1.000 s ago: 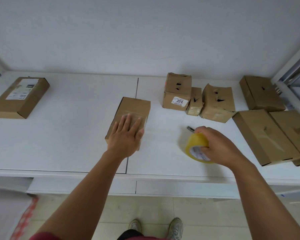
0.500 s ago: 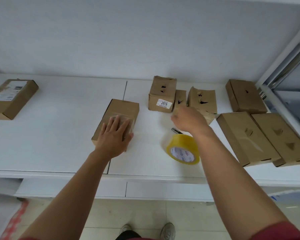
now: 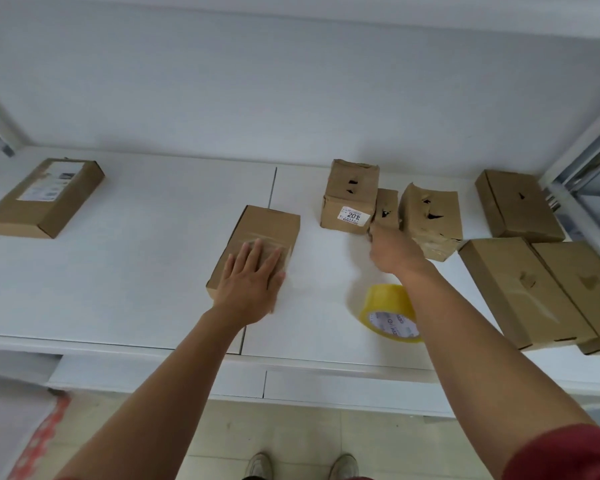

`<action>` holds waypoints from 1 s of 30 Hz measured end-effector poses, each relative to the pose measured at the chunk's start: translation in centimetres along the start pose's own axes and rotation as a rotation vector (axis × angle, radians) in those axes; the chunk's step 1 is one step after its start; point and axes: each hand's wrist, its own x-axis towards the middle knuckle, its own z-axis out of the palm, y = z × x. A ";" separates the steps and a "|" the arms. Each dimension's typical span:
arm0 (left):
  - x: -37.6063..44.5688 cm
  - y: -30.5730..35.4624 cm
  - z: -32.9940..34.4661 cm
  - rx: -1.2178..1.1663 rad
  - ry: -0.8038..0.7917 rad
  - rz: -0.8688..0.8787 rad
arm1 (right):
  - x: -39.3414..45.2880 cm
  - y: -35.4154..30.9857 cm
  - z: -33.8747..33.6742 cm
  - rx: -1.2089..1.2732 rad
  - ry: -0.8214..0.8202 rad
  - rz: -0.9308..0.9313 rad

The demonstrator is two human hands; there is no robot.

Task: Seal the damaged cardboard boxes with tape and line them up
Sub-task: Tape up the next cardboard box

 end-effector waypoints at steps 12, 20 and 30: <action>0.1 -0.5 0.5 0.034 0.056 0.027 | -0.4 -8.1 0.1 1.711 -0.151 0.044; 0.1 -1.0 1.1 0.035 0.099 0.038 | -0.9 -7.7 1.0 1.288 -0.080 -0.085; 0.2 -1.1 0.9 -0.012 0.054 0.028 | -1.2 -7.6 1.4 1.175 -0.092 -0.225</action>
